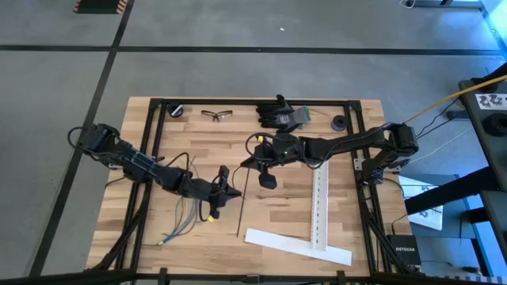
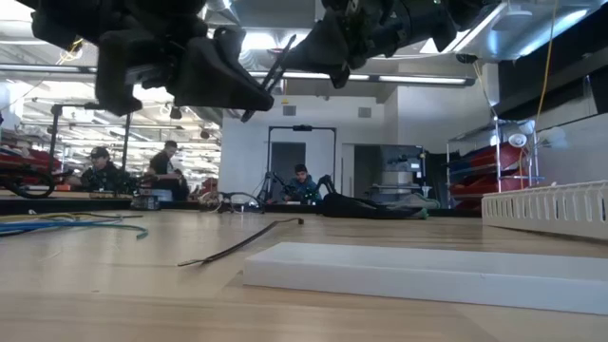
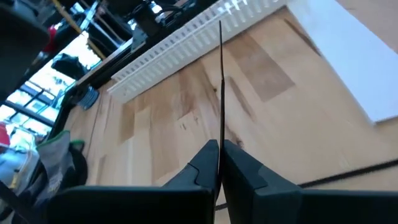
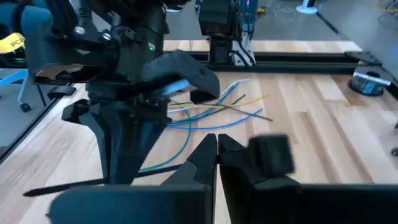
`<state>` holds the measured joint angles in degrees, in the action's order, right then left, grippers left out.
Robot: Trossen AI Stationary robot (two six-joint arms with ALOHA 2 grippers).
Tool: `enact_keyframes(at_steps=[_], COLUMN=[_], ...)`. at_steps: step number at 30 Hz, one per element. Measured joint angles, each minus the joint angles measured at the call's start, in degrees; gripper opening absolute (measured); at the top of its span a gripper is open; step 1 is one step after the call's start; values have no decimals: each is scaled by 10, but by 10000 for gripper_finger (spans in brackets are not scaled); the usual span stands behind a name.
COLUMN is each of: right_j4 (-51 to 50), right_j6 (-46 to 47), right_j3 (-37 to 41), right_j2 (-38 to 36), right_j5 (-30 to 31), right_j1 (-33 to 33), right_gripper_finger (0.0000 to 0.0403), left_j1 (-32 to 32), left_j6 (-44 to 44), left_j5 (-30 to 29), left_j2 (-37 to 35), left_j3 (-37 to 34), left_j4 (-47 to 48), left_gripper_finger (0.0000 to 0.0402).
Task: Ziptie cables
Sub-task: Wrap the cable wires with the black zip tie
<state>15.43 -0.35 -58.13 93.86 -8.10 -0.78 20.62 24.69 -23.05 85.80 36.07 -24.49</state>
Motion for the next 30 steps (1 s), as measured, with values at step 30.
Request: enact_keyframes(at_steps=[30], right_j4=[45], right_j6=[-225], right_j3=[0], right_j2=[0], right_j5=[164], right_j1=[34], right_gripper_finger=[0], left_j1=[-10], left_j6=[-380], left_j5=[-92], left_j2=[27], left_j3=[0], left_j4=[-295], left_gripper_finger=[0])
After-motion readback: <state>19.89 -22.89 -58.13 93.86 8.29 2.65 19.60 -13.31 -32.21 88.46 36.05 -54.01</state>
